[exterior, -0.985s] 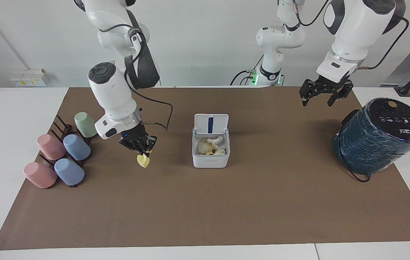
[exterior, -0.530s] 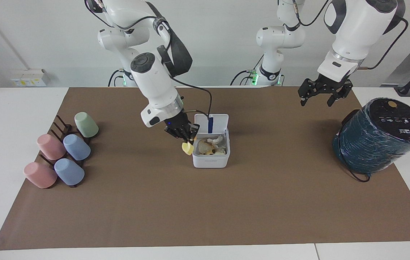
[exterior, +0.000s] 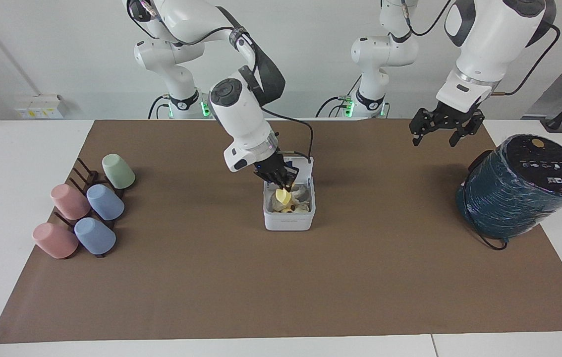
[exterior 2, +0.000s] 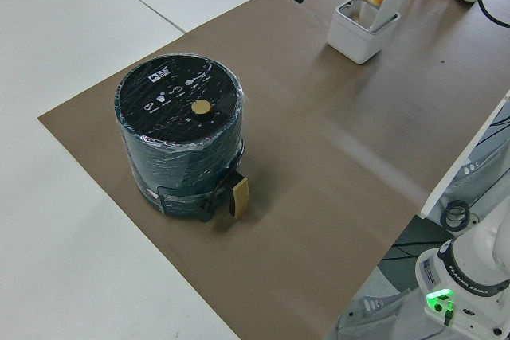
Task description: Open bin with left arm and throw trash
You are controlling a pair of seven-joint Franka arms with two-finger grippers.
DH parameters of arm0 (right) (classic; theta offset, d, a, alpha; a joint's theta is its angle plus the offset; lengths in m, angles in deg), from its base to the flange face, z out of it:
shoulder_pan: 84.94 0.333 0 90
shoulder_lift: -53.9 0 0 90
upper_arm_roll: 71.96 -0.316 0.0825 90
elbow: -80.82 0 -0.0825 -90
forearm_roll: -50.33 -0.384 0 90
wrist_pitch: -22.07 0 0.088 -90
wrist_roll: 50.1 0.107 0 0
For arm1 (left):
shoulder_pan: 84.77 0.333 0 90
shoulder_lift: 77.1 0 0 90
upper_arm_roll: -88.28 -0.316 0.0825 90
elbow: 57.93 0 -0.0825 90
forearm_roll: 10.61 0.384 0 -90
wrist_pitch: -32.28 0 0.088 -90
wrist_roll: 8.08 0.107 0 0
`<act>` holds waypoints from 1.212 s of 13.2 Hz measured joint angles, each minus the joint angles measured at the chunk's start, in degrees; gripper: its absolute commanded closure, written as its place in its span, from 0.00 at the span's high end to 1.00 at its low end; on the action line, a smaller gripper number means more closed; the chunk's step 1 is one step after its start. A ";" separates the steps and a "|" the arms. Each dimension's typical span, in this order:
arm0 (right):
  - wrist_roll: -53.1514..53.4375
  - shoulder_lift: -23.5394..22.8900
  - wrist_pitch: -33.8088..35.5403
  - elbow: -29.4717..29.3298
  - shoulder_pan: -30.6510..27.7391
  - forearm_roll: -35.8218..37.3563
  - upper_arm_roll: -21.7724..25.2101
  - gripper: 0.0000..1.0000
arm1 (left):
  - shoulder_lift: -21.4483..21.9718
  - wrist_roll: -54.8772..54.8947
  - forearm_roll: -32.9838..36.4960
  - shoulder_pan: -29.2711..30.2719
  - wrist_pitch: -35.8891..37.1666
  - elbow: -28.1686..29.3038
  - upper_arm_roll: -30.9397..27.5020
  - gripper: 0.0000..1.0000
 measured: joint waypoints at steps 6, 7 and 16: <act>0.01 -0.03 -1.56 2.00 0.31 -0.27 0.00 0.83 | 0.00 0.00 0.00 0.60 -0.40 0.07 0.02 1.00; 0.01 -0.03 -1.90 2.11 0.46 -0.27 0.00 0.88 | 0.00 0.00 0.00 0.61 -0.45 0.07 0.02 1.00; -0.92 2.02 -3.15 0.52 -2.51 10.08 1.17 1.00 | 0.00 0.00 0.00 0.61 -1.12 0.09 0.02 1.00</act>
